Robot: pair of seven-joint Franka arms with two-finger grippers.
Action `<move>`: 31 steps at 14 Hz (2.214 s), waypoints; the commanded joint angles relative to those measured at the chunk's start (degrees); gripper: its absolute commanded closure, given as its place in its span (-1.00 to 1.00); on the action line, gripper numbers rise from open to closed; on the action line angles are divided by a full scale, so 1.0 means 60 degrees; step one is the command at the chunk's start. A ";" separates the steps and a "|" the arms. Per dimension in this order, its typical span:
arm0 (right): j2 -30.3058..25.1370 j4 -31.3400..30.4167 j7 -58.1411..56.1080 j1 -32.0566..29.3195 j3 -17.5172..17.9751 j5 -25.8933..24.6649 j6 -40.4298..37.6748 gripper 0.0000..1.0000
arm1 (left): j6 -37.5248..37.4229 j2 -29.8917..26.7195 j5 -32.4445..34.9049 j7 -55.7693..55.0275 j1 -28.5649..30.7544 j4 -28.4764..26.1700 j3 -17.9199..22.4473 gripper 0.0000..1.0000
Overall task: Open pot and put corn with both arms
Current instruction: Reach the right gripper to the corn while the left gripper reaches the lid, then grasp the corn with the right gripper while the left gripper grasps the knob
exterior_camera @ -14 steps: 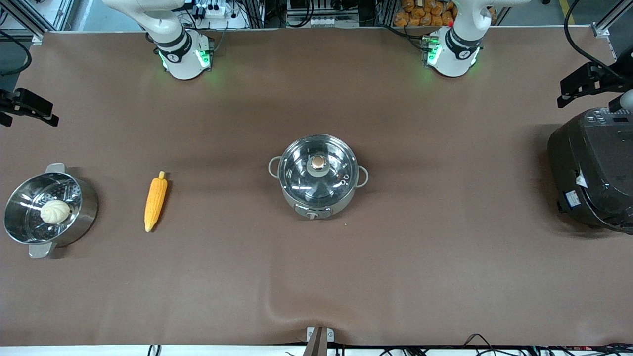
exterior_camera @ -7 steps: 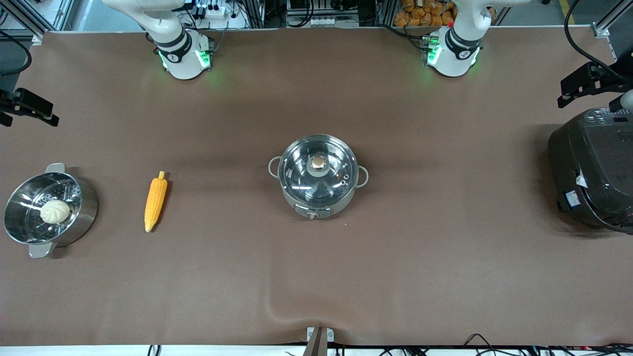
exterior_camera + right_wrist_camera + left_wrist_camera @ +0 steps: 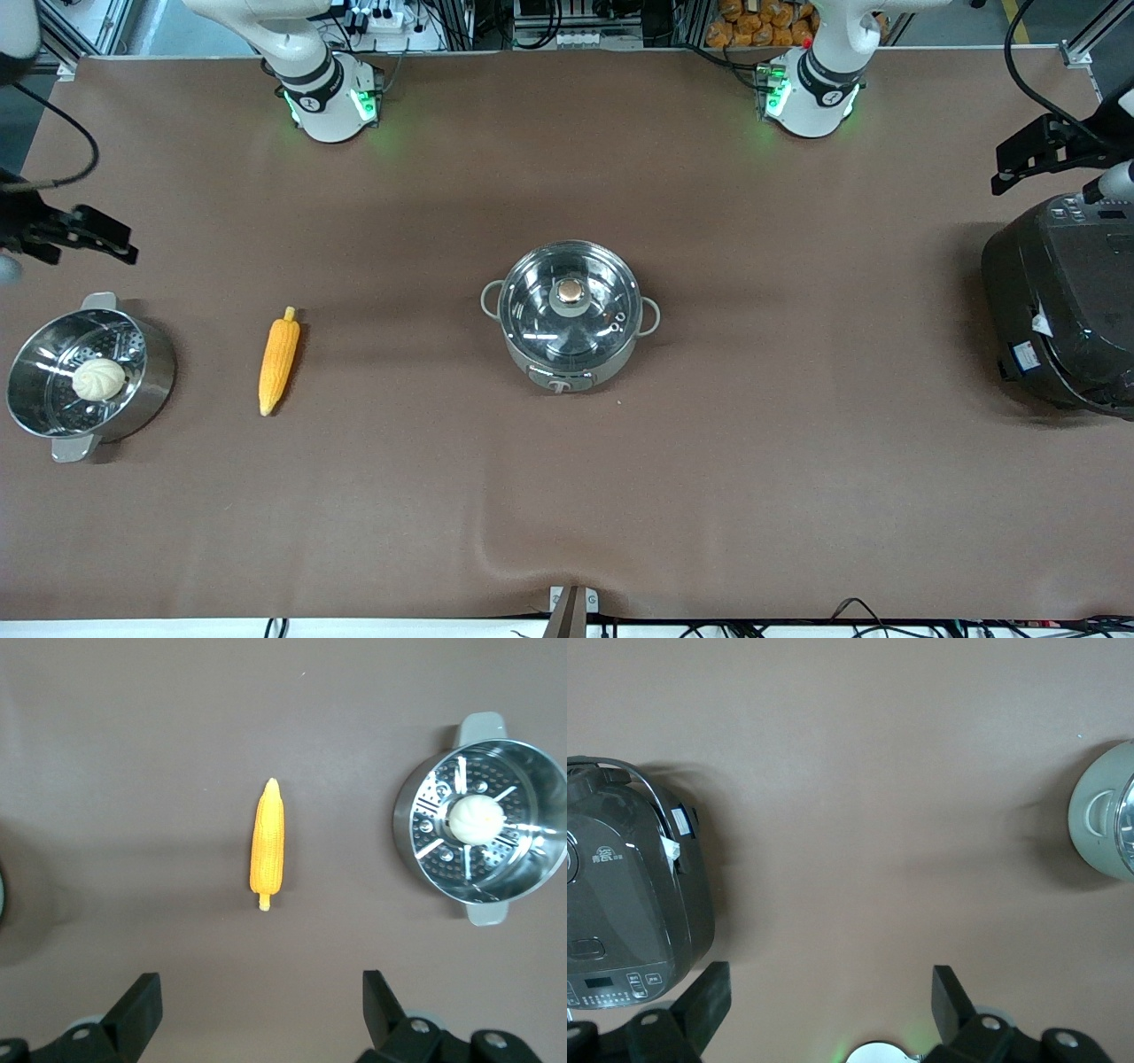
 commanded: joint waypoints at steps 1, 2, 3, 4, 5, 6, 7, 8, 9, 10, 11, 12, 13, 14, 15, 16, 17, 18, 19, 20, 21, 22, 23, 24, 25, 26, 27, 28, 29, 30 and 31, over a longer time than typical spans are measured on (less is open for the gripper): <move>0.0229 -0.0612 0.0193 0.0099 -0.0018 -0.0012 0.0782 -1.00 | -0.0001 0.0111 -0.0039 0.0173 -0.0033 -0.0018 -0.0001 -1.00; 0.0273 -0.1094 0.0193 0.0114 -0.0003 -0.0070 0.1439 -1.00 | -0.0001 0.0185 -0.0039 0.0129 -0.0077 -0.0033 -0.0059 -1.00; 0.0346 -0.1577 0.0193 0.0114 -0.0003 -0.0071 0.2098 -1.00 | -0.0001 0.0432 0.0063 0.0042 -0.0222 -0.0004 -0.0161 -1.00; 0.0521 -0.1974 0.0193 0.0085 -0.0003 -0.0071 0.2670 -1.00 | 0.0014 0.0623 0.0064 0.0012 -0.0340 -0.0004 -0.0234 -1.00; 0.0697 -0.2253 0.0193 0.0085 -0.0003 -0.0071 0.3009 -1.00 | 0.0028 0.0959 0.0064 0.0012 -0.0602 0.0040 -0.0322 -1.00; 0.0916 -0.2474 0.0193 0.0099 -0.0003 -0.0071 0.3259 -1.00 | 0.0072 0.1150 0.0020 0.0012 -0.0735 0.0142 -0.0352 -1.00; 0.1136 -0.2795 0.0193 0.0085 -0.0003 -0.0056 0.3523 -1.00 | 0.0188 0.1428 -0.0053 -0.0046 -0.0867 0.0186 -0.0468 -1.00; 0.1196 -0.3320 0.0193 0.0099 -0.0003 -0.0041 0.4222 -1.00 | 0.0407 0.1706 -0.0097 -0.0351 -0.1100 0.0216 -0.0600 -1.00; 0.1182 -0.3876 0.0193 0.0128 -0.0003 -0.0041 0.4939 -1.00 | 0.0714 0.1985 -0.0112 -0.0992 -0.1436 0.0231 -0.0688 -1.00; 0.1225 -0.4317 0.0193 0.0186 -0.0003 -0.0041 0.5584 -1.00 | 0.1036 0.2205 -0.0112 -0.1927 -0.1860 0.0231 -0.0718 -1.00; 0.1429 -0.4597 0.0193 0.0187 -0.0003 -0.0041 0.6069 -1.00 | 0.1402 0.2454 -0.0112 -0.2763 -0.2256 0.0231 -0.0719 -1.00; 0.1663 -0.4817 0.0193 0.0158 -0.0003 -0.0041 0.6524 -1.00 | 0.1739 0.2674 -0.0112 -0.3482 -0.2637 0.0231 -0.0719 -1.00; 0.2028 -0.4965 0.0149 0.0100 -0.0003 -0.0041 0.7021 -1.00 | 0.2076 0.2937 -0.0126 -0.4200 -0.3090 0.0231 -0.0719 -1.00; 0.2510 -0.5068 0.0091 0.0085 -0.0003 -0.0041 0.7389 -1.00 | 0.2514 0.3215 -0.0127 -0.4975 -0.3515 0.0231 -0.0719 -1.00; 0.3124 -0.5069 0.0076 0.0070 0.0011 0.0002 0.7654 -1.00 | 0.2910 0.3522 -0.0112 -0.5824 -0.3969 0.0231 -0.0719 -1.00; 0.3536 -0.5011 0.0090 0.0157 0.0026 0.0032 0.7961 -1.00 | 0.3277 0.3844 -0.0112 -0.6485 -0.4409 0.0231 -0.0719 -1.00; 0.3801 -0.4952 0.0192 0.0158 0.0041 0.0105 0.8065 -1.00 | 0.3686 0.4109 -0.0112 -0.6898 -0.4805 0.0231 -0.0719 -1.00; 0.3963 -0.4835 0.0207 0.0172 0.0055 0.0453 0.8052 -1.00 | 0.4010 0.4343 -0.0097 -0.7221 -0.5171 0.0245 -0.0704 -1.00; 0.4037 -0.4733 0.0164 0.0172 0.0055 0.0805 0.8037 -1.00 | 0.4346 0.4462 -0.0112 -0.7384 -0.5392 0.0231 -0.0704 -1.00; 0.4096 -0.4674 0.0149 0.0172 0.0055 0.0939 0.8037 -0.98 | 0.4683 0.4622 -0.0112 -0.7429 -0.5569 0.0231 -0.0718 -1.00; 0.4140 -0.4644 0.0192 0.0201 0.0055 0.0984 0.8037 -0.67 | 0.4948 0.4784 -0.0112 -0.7517 -0.5788 0.0231 -0.0719 -1.00; 0.4155 -0.4571 0.0207 0.0231 0.0055 0.0999 0.7994 -0.37 | 0.5240 0.4930 -0.0112 -0.7822 -0.5979 0.0231 -0.0719 -1.00; 0.4155 -0.4469 0.0207 0.0275 0.0055 0.0999 0.7935 -0.08 | 0.5504 0.5120 -0.0097 -0.8072 -0.6184 0.0231 -0.0690 -1.00; 0.4155 -0.4396 0.0207 0.0260 0.0041 0.0999 0.7920 0.18 | 0.5797 0.5296 -0.0083 -0.8190 -0.6374 0.0231 -0.0689 -1.00; 0.4141 -0.4293 0.0120 0.0246 0.0041 0.0999 0.7818 0.41 | 0.6047 0.5428 -0.0083 -0.8235 -0.6449 0.0231 -0.0689 -1.00; 0.4112 -0.4205 0.0119 0.0246 0.0041 0.0999 0.7571 0.67 | 0.6252 0.5560 -0.0083 -0.8250 -0.6507 0.0245 -0.0689 -1.00; 0.3995 -0.4146 0.0134 0.0304 0.0070 0.0999 0.7249 0.71 | 0.6414 0.5649 -0.0068 -0.8250 -0.6566 0.0245 -0.0675 -1.00; 0.3762 -0.4001 0.0134 0.0348 0.0171 0.0999 0.6739 0.71 | 0.6575 0.5707 -0.0068 -0.8235 -0.6567 0.0245 -0.0675 -1.00; 0.3586 -0.3637 0.0090 0.0319 0.0172 0.0999 0.6052 0.71 | 0.6649 0.5781 -0.0068 -0.8235 -0.6567 0.0245 -0.0675 -1.00; 0.3483 -0.3155 0.0076 0.0290 0.0172 0.0984 0.5189 0.71 | 0.6708 0.5825 -0.0068 -0.8235 -0.6567 0.0231 -0.0675 -1.00; 0.3366 -0.2642 0.0090 0.0319 0.0187 0.0999 0.4412 0.67 | 0.6737 0.5883 -0.0068 -0.8235 -0.6567 0.0231 -0.0675 -1.00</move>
